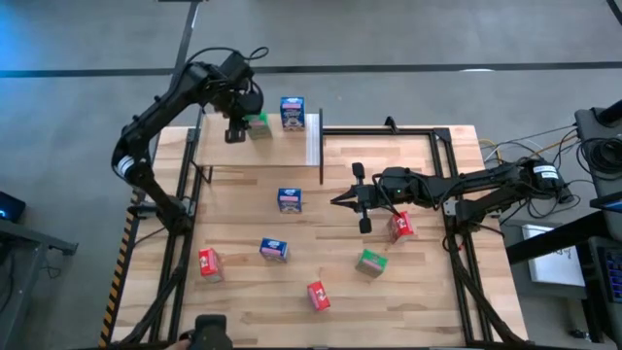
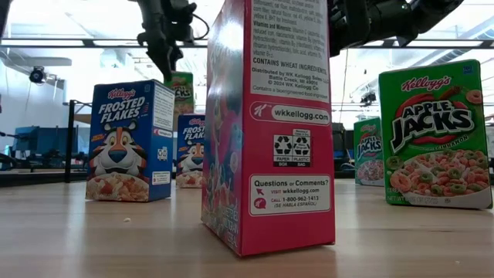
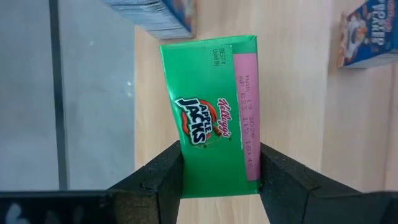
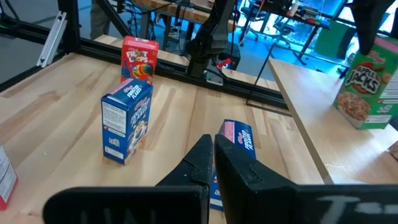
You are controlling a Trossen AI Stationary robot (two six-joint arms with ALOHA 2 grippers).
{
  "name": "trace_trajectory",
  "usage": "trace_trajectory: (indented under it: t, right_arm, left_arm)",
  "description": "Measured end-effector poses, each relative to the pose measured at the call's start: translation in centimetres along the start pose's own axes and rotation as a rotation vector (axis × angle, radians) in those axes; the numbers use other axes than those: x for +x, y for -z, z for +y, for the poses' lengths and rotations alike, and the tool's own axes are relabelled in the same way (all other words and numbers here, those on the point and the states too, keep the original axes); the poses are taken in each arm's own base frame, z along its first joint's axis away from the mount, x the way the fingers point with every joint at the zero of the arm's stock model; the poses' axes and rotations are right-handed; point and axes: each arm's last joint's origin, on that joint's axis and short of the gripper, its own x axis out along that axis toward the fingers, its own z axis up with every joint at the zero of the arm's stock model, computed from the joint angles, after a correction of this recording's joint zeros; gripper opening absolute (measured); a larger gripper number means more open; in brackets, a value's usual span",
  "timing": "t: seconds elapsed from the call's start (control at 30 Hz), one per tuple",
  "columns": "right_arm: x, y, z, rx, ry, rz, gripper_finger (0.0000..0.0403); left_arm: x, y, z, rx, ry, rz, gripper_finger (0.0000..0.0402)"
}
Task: Stack cereal on shelf
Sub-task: Put the middle left green cereal box on the shelf
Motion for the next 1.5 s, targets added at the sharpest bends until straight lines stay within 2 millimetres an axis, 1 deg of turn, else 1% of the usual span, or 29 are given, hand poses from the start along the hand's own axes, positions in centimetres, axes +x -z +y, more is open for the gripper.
trace_trajectory:
  t: [0.2,0.33,0.57,0.83,1.07,1.17,1.33,1.5]
  right_arm:
    - [0.0,0.0,0.0,0.001,0.0,0.0,0.0009]
    - [0.0,0.0,0.0,0.001,0.0,0.0,0.0009]
    - [0.0,0.0,0.0,-0.001,0.001,-0.001,0.0009]
    - [0.0,0.0,0.0,-0.002,0.001,-0.001,0.0009]
    - [0.0,-0.1,0.0,-0.006,0.001,-0.003,0.0009]
    - [0.0,-0.1,0.0,-0.007,0.002,-0.006,0.0009]
    - [0.0,-0.1,0.0,-0.007,0.002,-0.006,0.0009]
    - [0.0,-0.1,0.0,-0.007,0.003,-0.006,0.0009]
  left_arm:
    - [0.1,0.4,0.7,-0.073,-0.029,-0.007,0.016]
    - [0.1,0.4,0.9,-0.109,-0.038,-0.015,0.0173]
    - [0.1,0.2,0.8,-0.126,-0.015,-0.043,0.0202]
    - [-0.3,0.2,1.1,-0.124,-0.071,-0.041,0.0215]
    - [-1.8,-0.1,1.3,-0.121,-0.111,-0.082,0.0215]
    - [-2.8,-0.2,1.3,-0.121,-0.13,-0.102,0.0215]
    - [-5.6,-0.3,0.7,-0.192,-0.181,-0.18,0.0215]
    - [-8.2,-0.2,-1.0,-0.317,-0.18,-0.282,0.0215]
